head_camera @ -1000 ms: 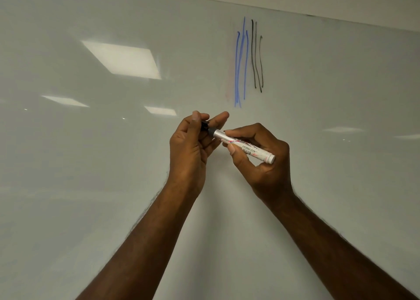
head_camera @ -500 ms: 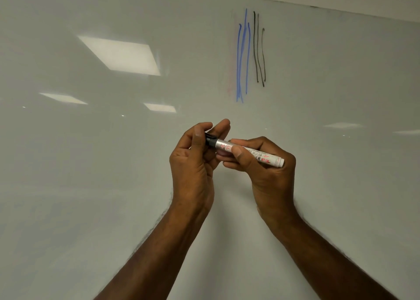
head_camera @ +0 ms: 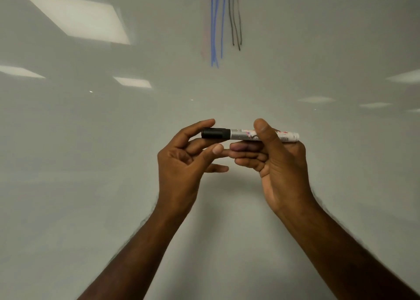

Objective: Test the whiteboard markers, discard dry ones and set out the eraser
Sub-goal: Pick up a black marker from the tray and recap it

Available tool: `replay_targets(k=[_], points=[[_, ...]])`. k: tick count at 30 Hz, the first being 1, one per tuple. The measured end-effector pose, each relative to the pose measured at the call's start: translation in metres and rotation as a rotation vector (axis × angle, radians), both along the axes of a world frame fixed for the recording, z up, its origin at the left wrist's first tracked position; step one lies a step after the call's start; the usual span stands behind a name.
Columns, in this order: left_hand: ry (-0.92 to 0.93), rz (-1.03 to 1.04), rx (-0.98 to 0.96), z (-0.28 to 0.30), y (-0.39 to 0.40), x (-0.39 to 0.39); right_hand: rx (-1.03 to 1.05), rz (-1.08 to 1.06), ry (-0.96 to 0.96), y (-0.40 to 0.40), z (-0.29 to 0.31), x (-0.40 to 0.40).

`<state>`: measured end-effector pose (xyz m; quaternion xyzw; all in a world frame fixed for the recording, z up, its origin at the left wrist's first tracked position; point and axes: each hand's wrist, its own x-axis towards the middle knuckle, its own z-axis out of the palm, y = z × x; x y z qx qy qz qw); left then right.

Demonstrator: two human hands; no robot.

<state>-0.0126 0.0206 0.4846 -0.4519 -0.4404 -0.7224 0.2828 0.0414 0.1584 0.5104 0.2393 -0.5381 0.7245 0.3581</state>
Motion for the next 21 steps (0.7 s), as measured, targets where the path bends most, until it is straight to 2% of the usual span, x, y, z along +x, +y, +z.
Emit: replay_targets(k=[8, 14, 21], points=[[0.010, -0.040, -0.129, -0.026, 0.037, -0.001, -0.045, -0.049, -0.213, 0.046, -0.036, 0.029], [-0.013, -0.096, -0.164, -0.058, 0.078, 0.001, -0.144, -0.152, -0.296, 0.093, -0.061, 0.061], [-0.004, -0.202, -0.300, -0.094, 0.132, 0.008, -0.003, -0.411, -0.421, 0.148, -0.095, 0.102]])
